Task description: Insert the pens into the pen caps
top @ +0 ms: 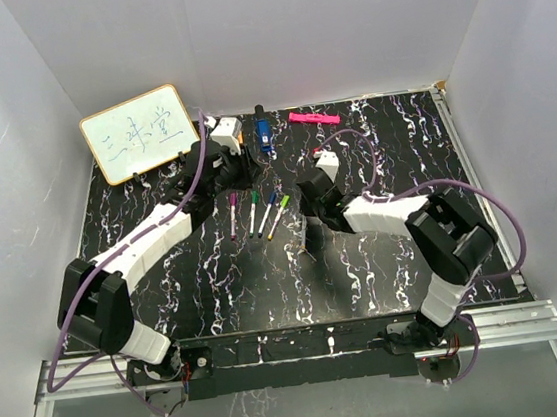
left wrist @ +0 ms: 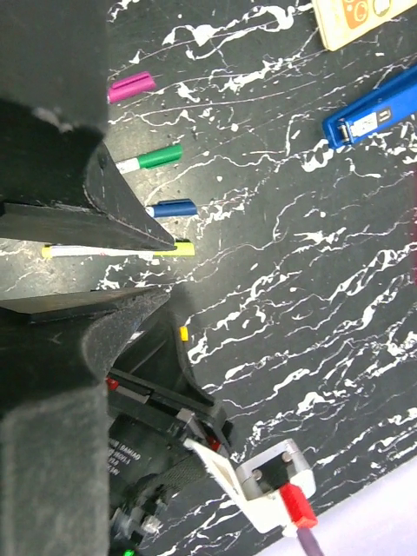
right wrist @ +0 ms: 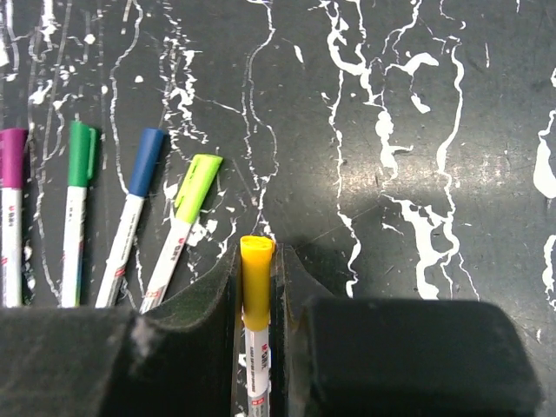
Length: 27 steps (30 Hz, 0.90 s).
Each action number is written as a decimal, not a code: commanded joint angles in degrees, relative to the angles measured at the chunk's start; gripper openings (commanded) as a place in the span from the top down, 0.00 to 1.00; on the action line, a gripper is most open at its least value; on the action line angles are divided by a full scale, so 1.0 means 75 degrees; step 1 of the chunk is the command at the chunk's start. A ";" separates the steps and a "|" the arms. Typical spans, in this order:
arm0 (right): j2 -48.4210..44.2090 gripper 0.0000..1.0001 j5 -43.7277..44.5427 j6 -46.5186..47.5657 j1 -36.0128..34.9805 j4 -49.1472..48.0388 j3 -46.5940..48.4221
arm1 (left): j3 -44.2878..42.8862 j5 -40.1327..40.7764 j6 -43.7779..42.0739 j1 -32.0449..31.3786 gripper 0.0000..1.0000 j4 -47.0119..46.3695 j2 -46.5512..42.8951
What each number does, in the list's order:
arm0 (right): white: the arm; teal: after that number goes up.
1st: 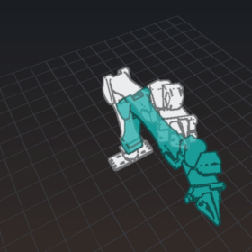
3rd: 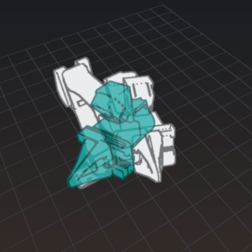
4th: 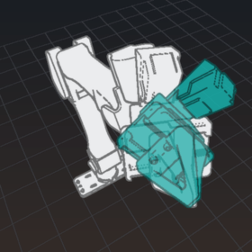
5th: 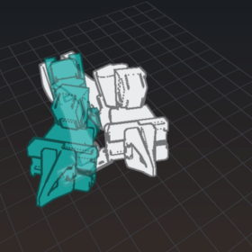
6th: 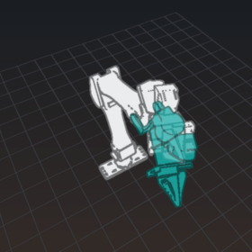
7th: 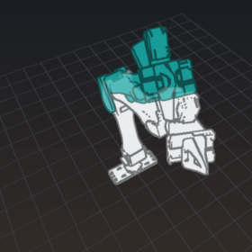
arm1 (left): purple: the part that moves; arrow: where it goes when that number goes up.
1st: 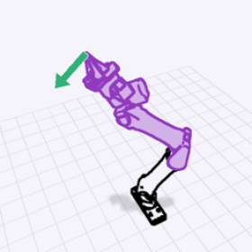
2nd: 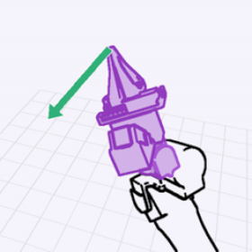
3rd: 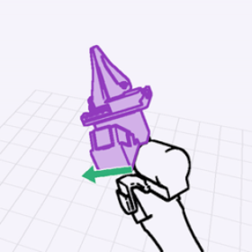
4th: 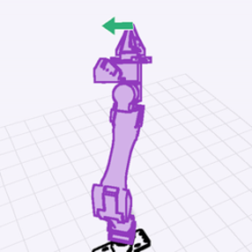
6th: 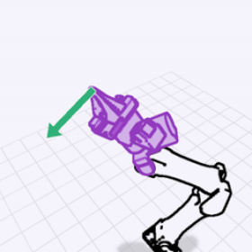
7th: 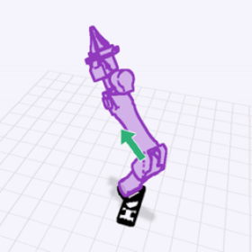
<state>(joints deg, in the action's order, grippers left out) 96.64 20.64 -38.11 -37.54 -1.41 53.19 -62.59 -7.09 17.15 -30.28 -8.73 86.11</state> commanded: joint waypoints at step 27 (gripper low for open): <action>0.1700 0.45 0.0052 -0.0147 0.1027 0.0068 0.1556 | 0.0567 0.1029 -0.0177 -0.0028 0.02 0.0929 -0.0712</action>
<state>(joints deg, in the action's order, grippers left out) 110.52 19.81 -40.07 -29.93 -2.00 63.75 -58.98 -2.02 16.27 -30.28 -2.50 84.64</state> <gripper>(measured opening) 0.544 0.971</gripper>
